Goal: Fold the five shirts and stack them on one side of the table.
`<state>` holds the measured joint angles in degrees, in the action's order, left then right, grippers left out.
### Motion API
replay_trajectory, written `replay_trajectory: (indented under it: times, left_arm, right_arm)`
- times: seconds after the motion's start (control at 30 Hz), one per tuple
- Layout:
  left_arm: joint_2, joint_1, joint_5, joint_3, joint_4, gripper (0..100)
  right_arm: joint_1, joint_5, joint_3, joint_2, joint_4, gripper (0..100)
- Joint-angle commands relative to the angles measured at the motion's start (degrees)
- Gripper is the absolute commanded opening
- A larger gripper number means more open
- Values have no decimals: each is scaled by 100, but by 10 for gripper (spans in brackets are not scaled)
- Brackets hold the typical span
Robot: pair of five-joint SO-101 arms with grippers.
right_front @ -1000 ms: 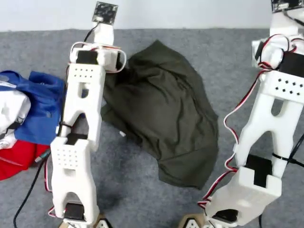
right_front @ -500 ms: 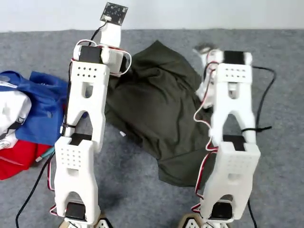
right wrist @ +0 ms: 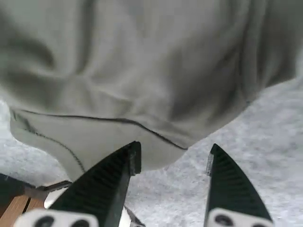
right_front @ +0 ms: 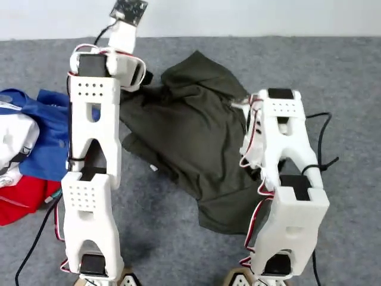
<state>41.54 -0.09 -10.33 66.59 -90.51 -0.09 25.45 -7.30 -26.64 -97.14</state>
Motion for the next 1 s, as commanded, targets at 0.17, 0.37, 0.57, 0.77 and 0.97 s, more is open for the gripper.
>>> replay_trajectory:
  times: [0.17, 0.37, 0.57, 0.77, 0.97]
  left_arm:
    - [-97, 18, -70, 1736, -1002, 288]
    - [-88, 9, -70, 1736, -1002, 288]
    - [-88, 53, -70, 1437, -1002, 288]
    - [-88, 53, -70, 637, -1002, 288]
    - [-141, 53, -70, -541, -993, 288]
  right_arm:
    - [470, 334, 1468, 356, 1103, 107]
    - [1262, 721, 1591, 400, 1191, 14]
    - [2273, 1134, 1582, 409, 1191, 10]
    - [3108, 1477, 1424, 418, 1121, 10]
    - [3116, 1459, 774, 655, -136, 16]
